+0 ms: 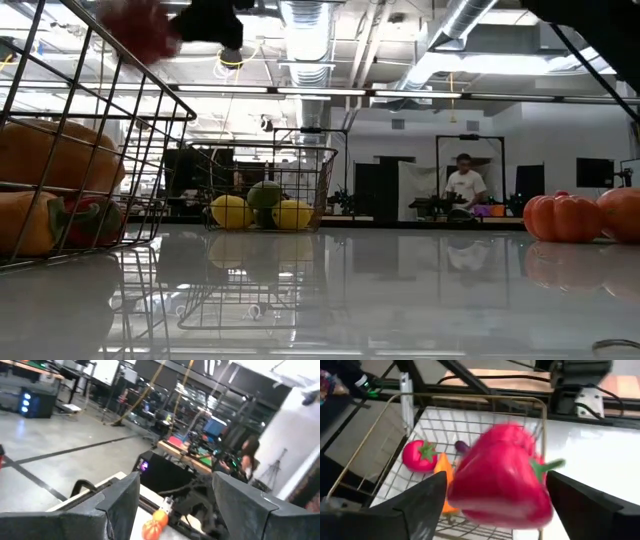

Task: Sort produce into baskets
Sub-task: Put the red bell pepper into the bottom wire basket, then put the orange bell pepper into the bottom wire basket

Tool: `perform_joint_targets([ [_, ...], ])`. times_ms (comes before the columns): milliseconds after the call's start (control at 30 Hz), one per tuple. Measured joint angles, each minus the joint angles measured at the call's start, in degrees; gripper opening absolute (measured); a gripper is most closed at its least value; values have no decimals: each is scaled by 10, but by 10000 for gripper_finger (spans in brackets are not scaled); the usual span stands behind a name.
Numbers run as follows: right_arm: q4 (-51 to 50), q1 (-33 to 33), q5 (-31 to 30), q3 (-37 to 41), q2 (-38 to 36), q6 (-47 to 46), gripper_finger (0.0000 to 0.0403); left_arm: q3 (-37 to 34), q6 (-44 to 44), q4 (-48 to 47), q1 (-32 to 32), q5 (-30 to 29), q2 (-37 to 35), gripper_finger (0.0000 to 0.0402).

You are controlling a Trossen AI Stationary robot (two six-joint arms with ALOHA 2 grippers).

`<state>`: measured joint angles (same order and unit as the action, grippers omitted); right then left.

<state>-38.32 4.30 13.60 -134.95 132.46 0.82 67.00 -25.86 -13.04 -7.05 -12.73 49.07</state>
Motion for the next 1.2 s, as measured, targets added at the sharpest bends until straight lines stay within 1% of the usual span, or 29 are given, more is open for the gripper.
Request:
perform_joint_targets([
  [100,-13,-6,-6,3,-2,-17,394,0,23,-4,0,12,-4,238],
  [167,-49,-10,-22,3,-8,-23,395,0,40,-7,0,18,-5,238],
  [233,-116,-15,-46,4,-20,-28,387,0,55,-15,0,19,-5,238],
  [433,-356,-24,-168,3,-65,-34,367,0,77,-35,0,20,-5,238],
  [533,-448,-22,-195,4,-73,-33,361,0,85,-44,0,20,-5,238],
  [633,-480,-20,-205,38,-100,-25,355,0,86,-44,0,21,-5,238],
  [700,-476,-22,-207,89,-132,-20,350,0,86,-44,0,20,-5,238],
  [767,-456,-30,-207,157,-173,-21,345,0,83,-44,0,20,-5,238],
  [933,-377,-62,-206,366,-310,-46,335,0,73,-43,0,20,-5,238],
  [1067,-368,-95,-174,515,-412,-68,334,0,63,-43,0,18,-5,238],
  [1133,-366,-112,-155,577,-458,-68,335,0,62,-43,0,12,-5,238],
  [1200,-367,-127,-151,632,-499,-69,338,0,62,-43,0,1,-5,238],
])
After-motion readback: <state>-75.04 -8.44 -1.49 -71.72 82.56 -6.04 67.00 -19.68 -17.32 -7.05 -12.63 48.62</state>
